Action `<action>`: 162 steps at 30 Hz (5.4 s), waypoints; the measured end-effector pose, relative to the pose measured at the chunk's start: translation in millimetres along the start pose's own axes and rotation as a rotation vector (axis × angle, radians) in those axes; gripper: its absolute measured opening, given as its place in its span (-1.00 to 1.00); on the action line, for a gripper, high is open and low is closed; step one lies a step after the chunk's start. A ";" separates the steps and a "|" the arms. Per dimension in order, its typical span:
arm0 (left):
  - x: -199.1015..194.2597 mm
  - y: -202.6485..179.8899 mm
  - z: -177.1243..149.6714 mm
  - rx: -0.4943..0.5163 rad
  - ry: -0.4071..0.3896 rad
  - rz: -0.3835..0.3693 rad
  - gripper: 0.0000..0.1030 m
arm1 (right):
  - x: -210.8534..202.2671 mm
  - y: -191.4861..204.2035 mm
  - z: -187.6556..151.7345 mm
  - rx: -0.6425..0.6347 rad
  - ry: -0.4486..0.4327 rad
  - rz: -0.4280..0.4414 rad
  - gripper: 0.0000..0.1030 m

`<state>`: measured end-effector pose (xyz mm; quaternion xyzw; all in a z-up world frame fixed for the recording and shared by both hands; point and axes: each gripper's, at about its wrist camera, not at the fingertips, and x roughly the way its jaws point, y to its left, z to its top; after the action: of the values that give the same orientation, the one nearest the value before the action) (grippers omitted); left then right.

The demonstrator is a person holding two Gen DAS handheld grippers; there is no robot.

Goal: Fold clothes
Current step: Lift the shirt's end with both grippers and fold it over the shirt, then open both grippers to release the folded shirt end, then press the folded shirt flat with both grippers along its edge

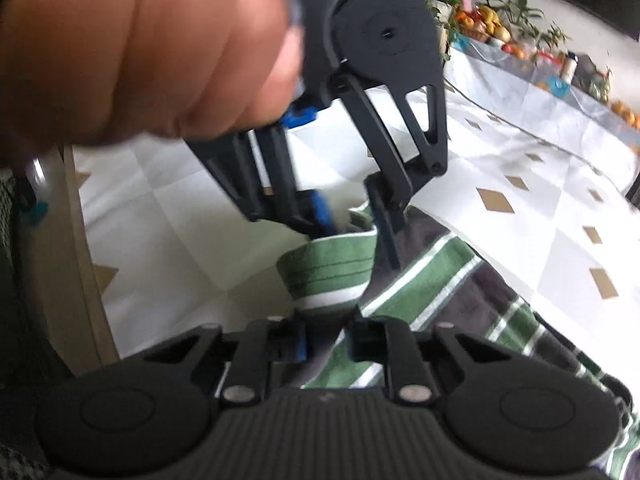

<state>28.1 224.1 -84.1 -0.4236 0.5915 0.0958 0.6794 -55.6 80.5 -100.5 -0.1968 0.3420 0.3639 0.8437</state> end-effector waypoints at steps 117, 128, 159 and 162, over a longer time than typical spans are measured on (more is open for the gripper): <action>40.9 -223.4 -174.8 0.554 0.087 -0.136 -0.14 | -244.4 -202.3 -153.1 1.080 -0.042 -0.564 0.06; 62.8 -158.4 -178.8 0.526 0.081 -0.124 -0.12 | -210.9 -212.7 -160.4 1.041 0.016 -0.613 0.15; 38.1 -91.3 -157.3 0.524 -0.065 0.031 -0.14 | -136.5 -165.3 -125.5 0.765 0.110 -0.374 0.39; 34.1 -86.3 -155.8 0.531 -0.085 0.050 -0.14 | -135.6 -160.1 -121.5 0.750 0.115 -0.330 0.39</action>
<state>-20.5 50.4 -65.2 -0.2113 0.5773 -0.0284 0.7882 -56.5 -160.4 -73.1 0.0522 0.4612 0.0621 0.8836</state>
